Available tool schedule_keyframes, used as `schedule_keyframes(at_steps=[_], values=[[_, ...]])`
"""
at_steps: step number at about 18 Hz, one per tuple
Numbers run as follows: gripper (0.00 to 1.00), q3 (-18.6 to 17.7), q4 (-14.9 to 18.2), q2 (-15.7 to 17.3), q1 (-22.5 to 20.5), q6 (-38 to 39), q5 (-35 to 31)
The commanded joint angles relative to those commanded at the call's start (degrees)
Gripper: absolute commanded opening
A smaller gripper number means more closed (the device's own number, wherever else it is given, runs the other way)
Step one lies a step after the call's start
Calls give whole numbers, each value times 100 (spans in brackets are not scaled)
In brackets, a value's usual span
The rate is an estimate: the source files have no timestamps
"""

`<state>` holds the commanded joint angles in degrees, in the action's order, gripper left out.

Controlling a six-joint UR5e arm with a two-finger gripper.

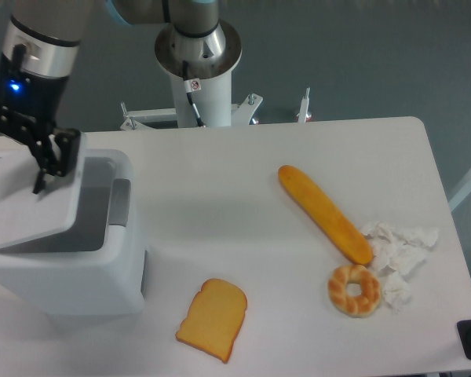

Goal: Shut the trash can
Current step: 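Lower the gripper onto the raised trash can lid, then push the lid down with the gripper until it shuts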

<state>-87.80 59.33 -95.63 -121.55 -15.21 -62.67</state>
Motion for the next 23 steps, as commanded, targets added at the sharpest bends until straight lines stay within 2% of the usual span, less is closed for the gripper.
schedule_keyframes(at_steps=[23], values=[[100, -35, -9, -176, -115, -202, -79]])
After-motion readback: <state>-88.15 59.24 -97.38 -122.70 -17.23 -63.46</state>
